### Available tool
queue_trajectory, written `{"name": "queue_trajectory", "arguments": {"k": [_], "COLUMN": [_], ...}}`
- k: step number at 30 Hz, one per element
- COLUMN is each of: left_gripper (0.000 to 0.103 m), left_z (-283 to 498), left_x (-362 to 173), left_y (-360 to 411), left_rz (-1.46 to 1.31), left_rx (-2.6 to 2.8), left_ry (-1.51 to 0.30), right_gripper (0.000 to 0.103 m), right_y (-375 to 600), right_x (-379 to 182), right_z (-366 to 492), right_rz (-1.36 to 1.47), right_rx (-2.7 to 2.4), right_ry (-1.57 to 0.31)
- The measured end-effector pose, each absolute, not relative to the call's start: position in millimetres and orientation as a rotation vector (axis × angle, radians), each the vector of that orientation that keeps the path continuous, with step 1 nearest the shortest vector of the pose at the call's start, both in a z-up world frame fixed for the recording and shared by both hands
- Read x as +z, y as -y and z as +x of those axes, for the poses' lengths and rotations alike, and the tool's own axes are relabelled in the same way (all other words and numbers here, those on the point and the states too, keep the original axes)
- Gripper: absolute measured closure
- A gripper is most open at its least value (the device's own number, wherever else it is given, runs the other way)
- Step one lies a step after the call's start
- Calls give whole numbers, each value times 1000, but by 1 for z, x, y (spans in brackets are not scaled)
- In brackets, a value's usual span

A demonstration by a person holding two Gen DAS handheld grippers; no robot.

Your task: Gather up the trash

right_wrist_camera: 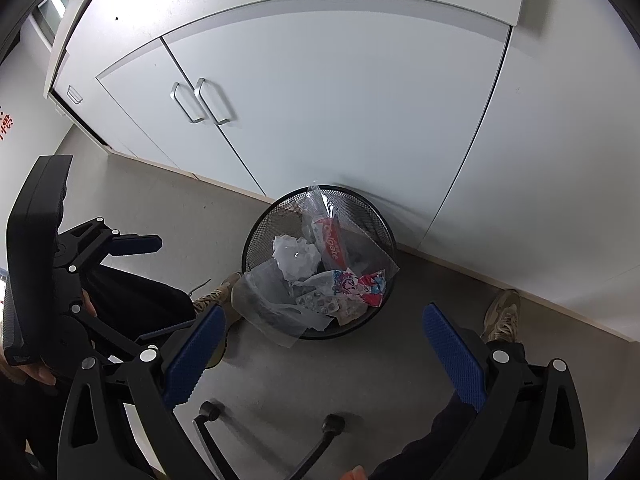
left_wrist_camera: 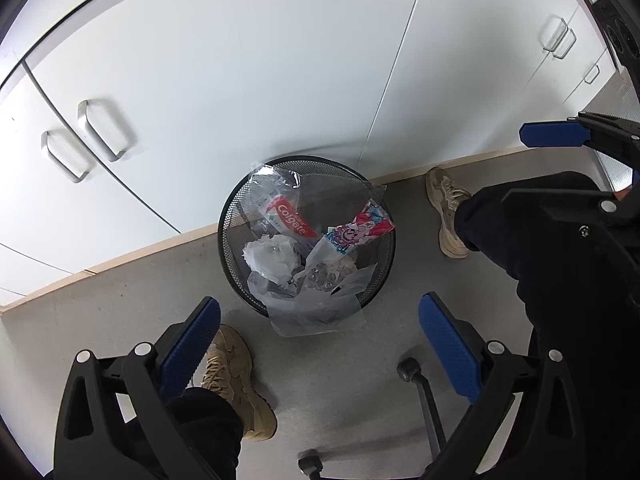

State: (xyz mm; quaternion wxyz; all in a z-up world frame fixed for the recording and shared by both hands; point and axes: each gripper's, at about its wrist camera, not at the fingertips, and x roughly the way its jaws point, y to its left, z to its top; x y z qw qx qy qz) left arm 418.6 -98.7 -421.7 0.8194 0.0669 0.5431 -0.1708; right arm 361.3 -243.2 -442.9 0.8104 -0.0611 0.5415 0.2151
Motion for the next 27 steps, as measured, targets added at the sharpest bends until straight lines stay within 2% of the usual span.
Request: {"name": "queue_trajectory", "arguments": {"k": [27], "left_gripper": [4], "left_z": [418], "left_x": [-432], "left_y": [105], "left_rz": [176], "left_rx": [-384], "left_ry": [-1201], "right_gripper": [3], "right_y": [244], "right_x": [-447], "right_z": [361], "right_rz": [-135], "right_rx": [451], "right_ry": [-1165]}}
